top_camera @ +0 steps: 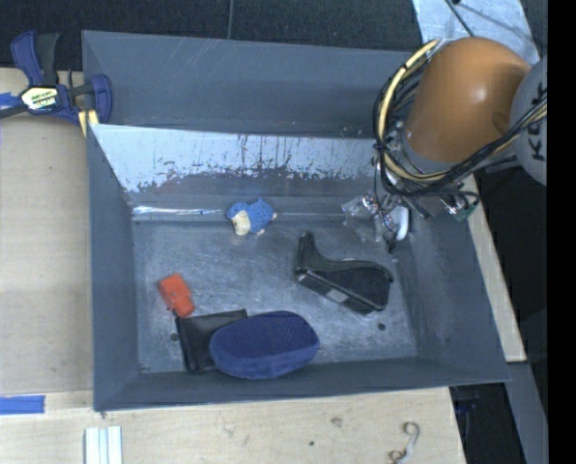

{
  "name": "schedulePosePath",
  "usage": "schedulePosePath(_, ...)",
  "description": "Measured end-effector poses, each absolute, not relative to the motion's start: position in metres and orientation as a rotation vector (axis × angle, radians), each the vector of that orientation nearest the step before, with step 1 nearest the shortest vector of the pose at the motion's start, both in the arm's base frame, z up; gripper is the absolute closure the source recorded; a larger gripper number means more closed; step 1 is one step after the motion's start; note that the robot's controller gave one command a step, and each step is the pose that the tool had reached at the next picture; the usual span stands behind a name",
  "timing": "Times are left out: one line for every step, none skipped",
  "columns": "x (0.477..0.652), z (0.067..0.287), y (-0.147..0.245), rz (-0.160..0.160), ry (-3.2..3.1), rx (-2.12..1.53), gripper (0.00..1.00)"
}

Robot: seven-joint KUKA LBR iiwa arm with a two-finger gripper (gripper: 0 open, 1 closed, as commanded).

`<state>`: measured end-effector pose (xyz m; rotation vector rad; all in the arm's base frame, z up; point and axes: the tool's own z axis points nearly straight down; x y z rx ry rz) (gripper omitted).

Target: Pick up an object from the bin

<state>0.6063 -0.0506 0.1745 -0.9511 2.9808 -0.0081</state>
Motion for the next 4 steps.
schedulePosePath(0.604, 0.169, -0.05, -0.001, 2.989, -0.953, 0.0)
schedulePosePath(0.55, 0.072, -0.041, -0.003, 2.982, -0.981, 0.0)
schedulePosePath(0.561, 0.071, -0.043, 0.0, 3.016, -0.917, 0.0)
schedulePosePath(0.564, 0.074, -0.042, -0.003, 3.005, -0.917, 1.0)
